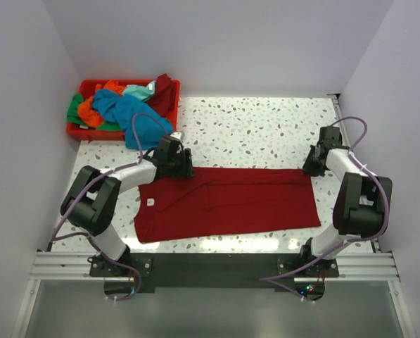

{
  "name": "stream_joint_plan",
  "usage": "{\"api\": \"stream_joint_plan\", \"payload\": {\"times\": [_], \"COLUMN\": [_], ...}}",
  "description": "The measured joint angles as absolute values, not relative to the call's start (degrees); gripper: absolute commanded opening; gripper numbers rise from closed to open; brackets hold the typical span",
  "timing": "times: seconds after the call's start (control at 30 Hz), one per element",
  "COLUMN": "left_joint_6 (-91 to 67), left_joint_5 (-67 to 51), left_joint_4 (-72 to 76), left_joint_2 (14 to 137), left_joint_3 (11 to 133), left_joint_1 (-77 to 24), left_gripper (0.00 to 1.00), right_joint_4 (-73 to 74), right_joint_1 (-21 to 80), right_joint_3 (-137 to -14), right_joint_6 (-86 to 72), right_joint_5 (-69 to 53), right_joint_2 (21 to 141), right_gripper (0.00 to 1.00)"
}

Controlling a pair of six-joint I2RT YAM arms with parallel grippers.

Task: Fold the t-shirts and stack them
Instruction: Fold the tshirt

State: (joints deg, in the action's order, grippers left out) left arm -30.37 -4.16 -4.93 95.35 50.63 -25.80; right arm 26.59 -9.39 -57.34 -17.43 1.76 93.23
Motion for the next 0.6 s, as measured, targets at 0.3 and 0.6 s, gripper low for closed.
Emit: {"api": "stream_joint_plan", "payload": {"times": [0.3, 0.6], "left_joint_6": [-30.2, -29.78], "left_joint_5": [2.22, 5.54], "left_joint_4": [-5.63, -7.38], "left_joint_2": [96.4, 97.47], "left_joint_3": [52.93, 53.21], "left_joint_1": [-27.62, -29.3], "left_gripper": [0.39, 0.34], "right_joint_4": [27.09, 27.86], "right_joint_1": [-9.39, -9.39], "right_joint_3": [-54.94, -54.83], "right_joint_6": [-17.43, -17.43], "right_joint_5": [0.54, 0.49], "right_joint_2": [89.56, 89.47], "right_gripper": [0.04, 0.04]}}
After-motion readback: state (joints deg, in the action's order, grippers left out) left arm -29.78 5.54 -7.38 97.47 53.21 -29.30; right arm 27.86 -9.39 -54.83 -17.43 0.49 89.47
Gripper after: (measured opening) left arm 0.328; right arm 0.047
